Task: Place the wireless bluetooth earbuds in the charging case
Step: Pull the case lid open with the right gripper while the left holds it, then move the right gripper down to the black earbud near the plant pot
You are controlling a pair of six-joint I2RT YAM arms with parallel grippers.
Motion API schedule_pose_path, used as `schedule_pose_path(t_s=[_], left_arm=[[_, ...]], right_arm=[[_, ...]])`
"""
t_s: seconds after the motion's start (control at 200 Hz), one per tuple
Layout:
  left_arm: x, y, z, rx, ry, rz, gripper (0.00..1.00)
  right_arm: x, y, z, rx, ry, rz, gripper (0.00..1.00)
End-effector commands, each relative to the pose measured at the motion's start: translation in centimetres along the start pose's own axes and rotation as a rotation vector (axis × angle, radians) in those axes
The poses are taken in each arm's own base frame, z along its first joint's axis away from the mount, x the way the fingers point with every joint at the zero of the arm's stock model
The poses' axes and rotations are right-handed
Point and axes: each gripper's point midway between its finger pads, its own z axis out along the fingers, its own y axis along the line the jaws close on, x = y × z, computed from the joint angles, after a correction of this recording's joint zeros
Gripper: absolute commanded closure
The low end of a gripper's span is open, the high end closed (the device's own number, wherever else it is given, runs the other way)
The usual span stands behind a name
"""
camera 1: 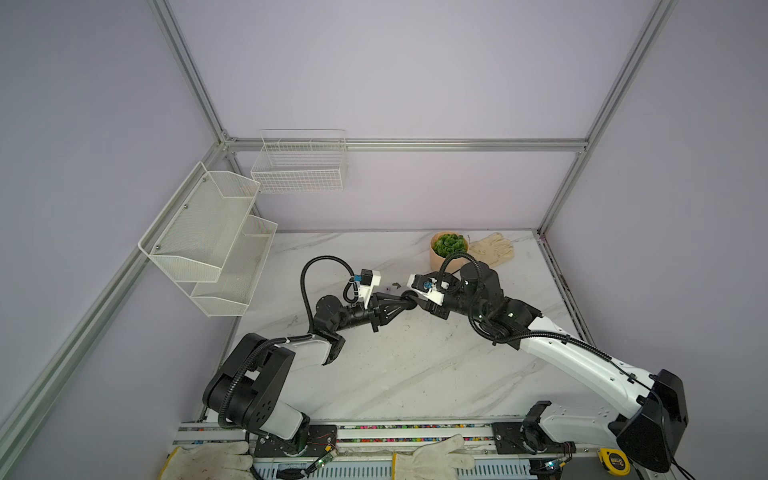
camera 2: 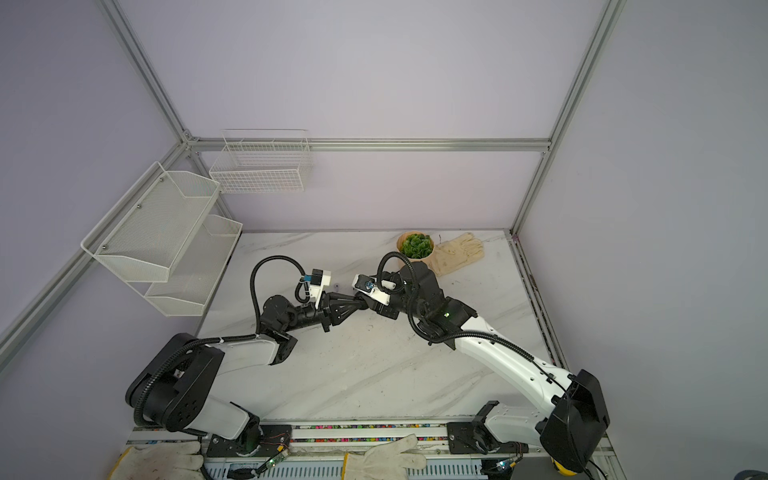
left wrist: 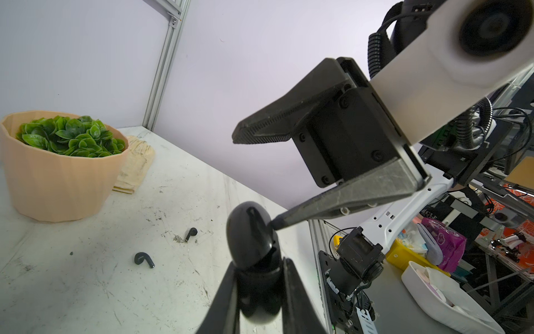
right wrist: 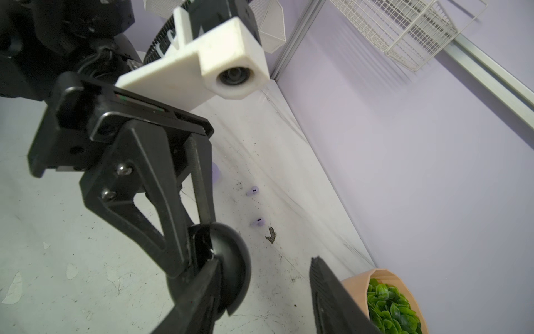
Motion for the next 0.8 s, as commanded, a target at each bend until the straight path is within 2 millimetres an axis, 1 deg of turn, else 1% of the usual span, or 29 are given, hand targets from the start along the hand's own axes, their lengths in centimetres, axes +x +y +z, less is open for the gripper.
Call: schedule_pose_path(t_s=[0.0,0.435,0.485,0.54,0.58,0.62,0.675,0.715,0.79], left_arm=[[-2.0,-1.9,0.4,0.069,-0.042,0.096,1.0],[-1.9,-2.0,0.4,0.072,-0.038,0.097,1.0],[-1.9,-1.9,0.4,0.071,-0.036,0.095,1.0],[-1.9,-2.0,0.4,0.071,-0.035,0.096,1.0],[-1.8,-1.9,0.4,0.069,-0.032,0.094,1.0],[-1.8,-1.9,0.4,0.067,-0.029,0.095,1.0],[-1.8,-1.9,0.4,0.059,-0.031,0.1,1.0],[-1.8,-1.9,0.3,0.058,-0.032,0.101,1.0],[-1.9,-2.0,0.4,0.061,-0.037,0.104,1.0]], right_arm=[[-0.4,-1.1,0.0,0.042,0.005,0.003,0.46],[-0.2,-1.3,0.6,0.049,0.012,0.009,0.46],[-0.7,-1.5,0.3,0.052,0.004,0.017,0.46],[-1.9,-2.1,-0.6,0.055,-0.008,0.048,0.46],[-3.3,-2.9,-1.9,0.072,-0.027,0.096,0.46],[-4.6,-3.9,-3.4,0.101,-0.055,0.196,0.45],[-5.6,-4.9,-4.9,0.14,-0.079,0.317,0.44],[-5.4,-5.6,-5.8,0.182,-0.067,0.399,0.44],[-3.3,-6.6,-6.7,0.281,0.006,0.56,0.44]])
